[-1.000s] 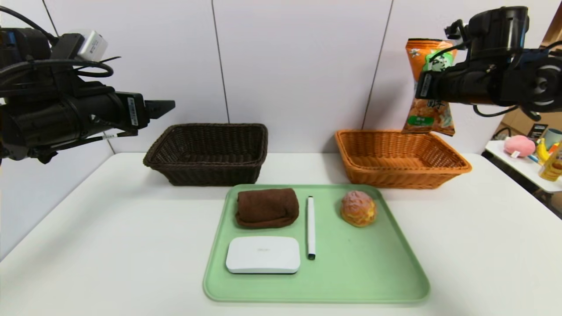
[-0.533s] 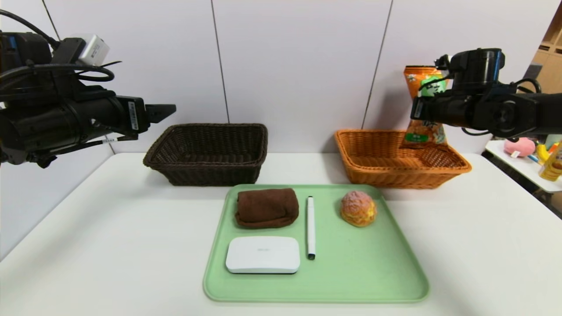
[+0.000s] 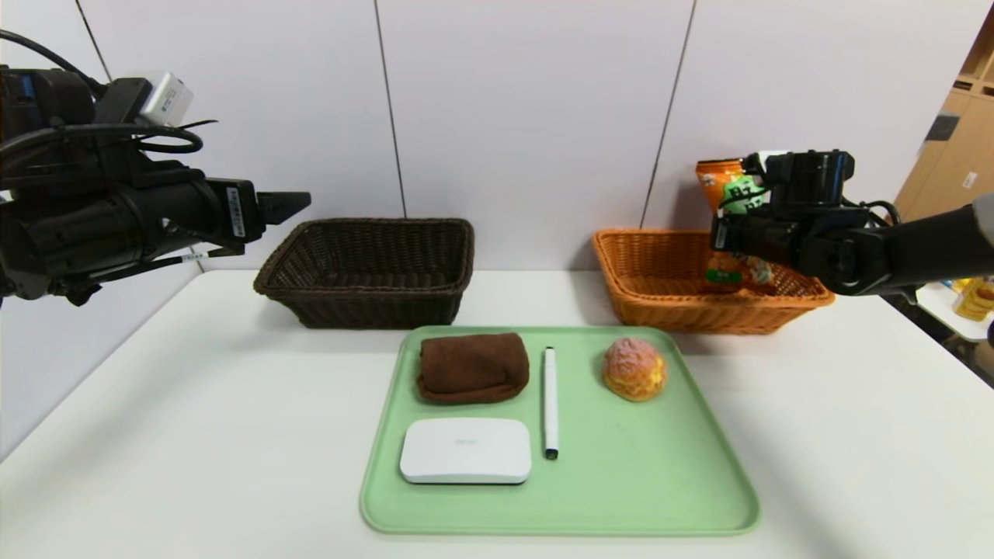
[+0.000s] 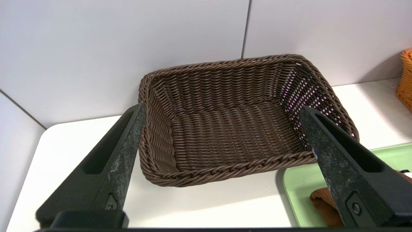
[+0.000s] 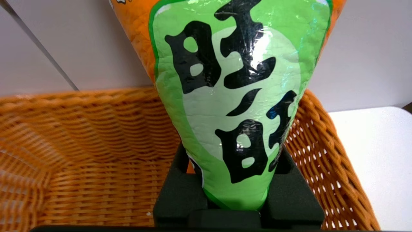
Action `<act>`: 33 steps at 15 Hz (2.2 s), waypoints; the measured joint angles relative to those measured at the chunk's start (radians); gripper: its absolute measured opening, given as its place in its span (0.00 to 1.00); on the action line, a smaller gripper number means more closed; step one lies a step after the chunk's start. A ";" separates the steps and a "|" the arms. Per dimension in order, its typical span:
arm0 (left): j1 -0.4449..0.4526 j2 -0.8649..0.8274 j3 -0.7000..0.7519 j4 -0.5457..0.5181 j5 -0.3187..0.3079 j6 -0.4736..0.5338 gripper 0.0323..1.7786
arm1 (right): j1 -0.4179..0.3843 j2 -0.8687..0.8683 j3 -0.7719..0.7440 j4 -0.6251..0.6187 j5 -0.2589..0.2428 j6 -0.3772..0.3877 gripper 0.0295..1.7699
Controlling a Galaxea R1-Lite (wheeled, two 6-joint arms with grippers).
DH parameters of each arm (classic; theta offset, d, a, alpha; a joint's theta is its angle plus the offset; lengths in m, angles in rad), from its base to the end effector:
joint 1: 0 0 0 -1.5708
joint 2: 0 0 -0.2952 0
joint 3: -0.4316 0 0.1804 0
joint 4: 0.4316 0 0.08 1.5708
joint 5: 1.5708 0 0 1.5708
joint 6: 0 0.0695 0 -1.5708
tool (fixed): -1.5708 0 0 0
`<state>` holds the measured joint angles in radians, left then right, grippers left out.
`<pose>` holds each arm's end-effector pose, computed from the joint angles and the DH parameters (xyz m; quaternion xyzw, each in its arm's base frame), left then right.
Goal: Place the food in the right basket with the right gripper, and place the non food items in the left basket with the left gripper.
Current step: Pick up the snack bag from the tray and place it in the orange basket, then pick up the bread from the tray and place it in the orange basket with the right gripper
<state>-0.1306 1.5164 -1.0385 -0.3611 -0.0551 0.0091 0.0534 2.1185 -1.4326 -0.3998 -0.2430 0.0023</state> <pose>0.3094 -0.0445 0.2690 0.0067 0.0579 -0.0928 0.9940 0.4700 0.0084 0.1650 -0.0199 0.1409 -0.0939 0.9854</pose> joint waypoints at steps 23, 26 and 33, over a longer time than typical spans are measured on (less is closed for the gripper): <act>0.003 -0.020 0.003 0.000 0.002 0.000 0.95 | 0.002 -0.091 0.100 -0.011 0.002 -0.042 0.84; 0.008 -0.021 0.003 0.000 0.001 0.000 0.95 | 0.020 -0.194 0.111 0.097 0.000 -0.045 0.88; 0.023 -0.027 0.009 0.000 0.000 0.000 0.95 | 0.339 -0.472 0.109 0.606 0.001 -0.003 0.93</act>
<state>-0.1077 1.4898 -1.0298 -0.3613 -0.0553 0.0091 0.3919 1.6462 -1.3234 0.2057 -0.2419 -0.0009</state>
